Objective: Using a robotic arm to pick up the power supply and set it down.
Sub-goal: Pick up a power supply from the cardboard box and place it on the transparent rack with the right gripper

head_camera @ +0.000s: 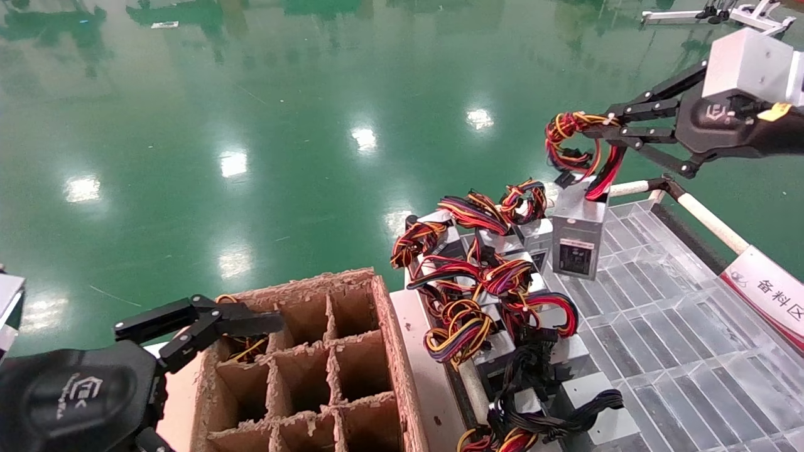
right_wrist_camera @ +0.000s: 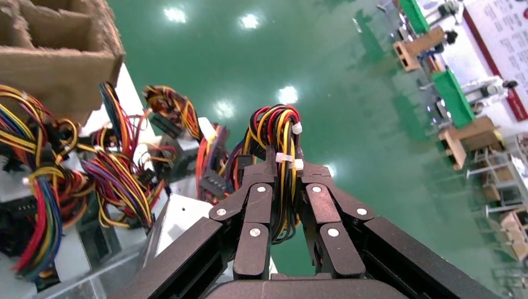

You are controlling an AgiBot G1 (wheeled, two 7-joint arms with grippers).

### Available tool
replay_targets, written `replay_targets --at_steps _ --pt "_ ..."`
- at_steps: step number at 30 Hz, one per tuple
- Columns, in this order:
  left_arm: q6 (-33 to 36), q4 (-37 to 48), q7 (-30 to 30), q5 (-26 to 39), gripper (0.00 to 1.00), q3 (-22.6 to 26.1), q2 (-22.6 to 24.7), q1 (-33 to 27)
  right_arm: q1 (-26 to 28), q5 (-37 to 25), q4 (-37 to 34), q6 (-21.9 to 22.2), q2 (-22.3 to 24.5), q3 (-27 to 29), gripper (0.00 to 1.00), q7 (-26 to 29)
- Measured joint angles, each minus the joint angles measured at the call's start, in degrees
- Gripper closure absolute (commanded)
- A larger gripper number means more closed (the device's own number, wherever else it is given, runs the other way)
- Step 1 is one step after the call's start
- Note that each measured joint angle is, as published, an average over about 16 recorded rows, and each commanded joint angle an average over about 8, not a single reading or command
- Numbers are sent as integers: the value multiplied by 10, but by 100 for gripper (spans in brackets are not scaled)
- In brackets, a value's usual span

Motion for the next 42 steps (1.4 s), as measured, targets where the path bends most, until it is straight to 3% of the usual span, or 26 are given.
replay_targets --at_steps 10,28,42 --pt "0 0 0 0 0 0 0 0 -30 -8 -22 34 -16 -6 100 -2" --pt "0 0 0 0 0 0 0 0 -101 6 -41 169 -69 4 100 -3" --pt "0 0 0 0 0 0 0 0 -118 13 -30 183 -80 9 100 6"
